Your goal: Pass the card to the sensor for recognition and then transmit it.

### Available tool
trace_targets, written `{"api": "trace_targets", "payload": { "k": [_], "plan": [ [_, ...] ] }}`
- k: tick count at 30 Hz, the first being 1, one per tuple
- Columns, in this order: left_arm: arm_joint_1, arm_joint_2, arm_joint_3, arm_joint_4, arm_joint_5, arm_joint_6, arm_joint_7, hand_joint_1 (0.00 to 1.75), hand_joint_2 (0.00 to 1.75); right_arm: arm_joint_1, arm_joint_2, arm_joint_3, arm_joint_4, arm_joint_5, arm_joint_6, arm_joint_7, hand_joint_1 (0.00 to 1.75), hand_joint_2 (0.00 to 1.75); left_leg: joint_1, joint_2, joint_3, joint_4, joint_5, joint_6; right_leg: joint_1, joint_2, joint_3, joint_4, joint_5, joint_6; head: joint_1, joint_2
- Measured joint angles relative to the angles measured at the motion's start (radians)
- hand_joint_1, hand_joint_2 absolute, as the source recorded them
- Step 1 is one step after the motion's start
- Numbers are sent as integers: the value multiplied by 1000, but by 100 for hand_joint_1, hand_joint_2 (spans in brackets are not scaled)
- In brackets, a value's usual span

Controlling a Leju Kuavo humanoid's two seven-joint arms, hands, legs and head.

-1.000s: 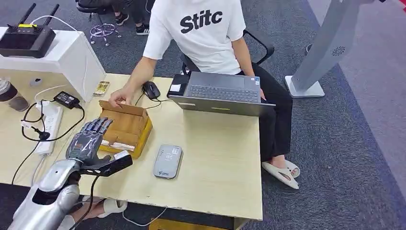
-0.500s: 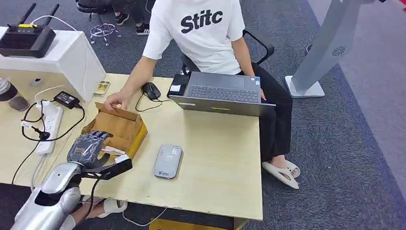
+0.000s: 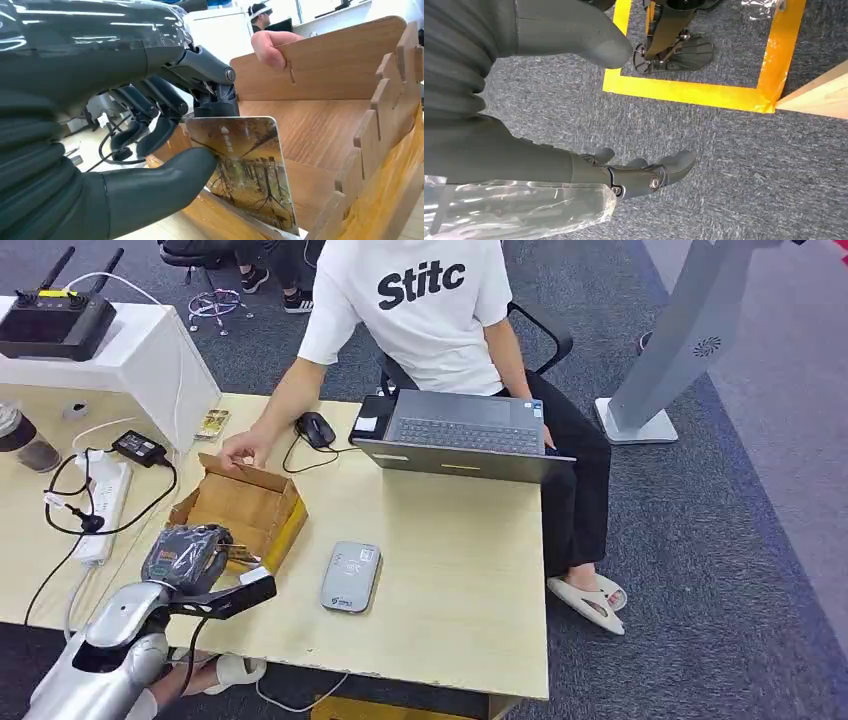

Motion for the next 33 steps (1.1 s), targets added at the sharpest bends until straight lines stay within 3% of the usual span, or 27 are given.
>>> {"api": "trace_targets", "payload": {
  "k": [11,14,25,28,33],
  "plan": [
    [-8,23,0,-3,-16,29,-1,175,175,1,0,-13,1,0,0,-7,0,175,0,0,0,0,0,0,0,0,0,0,0,0,0,0],
    [-14,36,0,-21,-63,73,22,175,175,2,0,-18,1,-2,-3,-15,0,175,0,0,0,0,0,0,0,0,-1,0,0,0,0,0],
    [-144,154,58,-190,-262,150,98,175,175,12,0,-45,4,3,-14,-43,0,175,0,0,0,0,1,-1,0,1,-1,1,1,-1,0,0],
    [-161,175,82,-216,-421,222,155,175,175,11,0,-46,5,24,-13,-42,0,175,0,0,0,0,1,-1,0,0,-1,1,0,-1,0,0],
    [-200,243,64,-212,-440,328,307,175,175,0,0,-46,4,55,-8,-25,0,175,1,1,0,0,1,-1,0,0,-2,1,0,-1,0,0]
  ]
}}
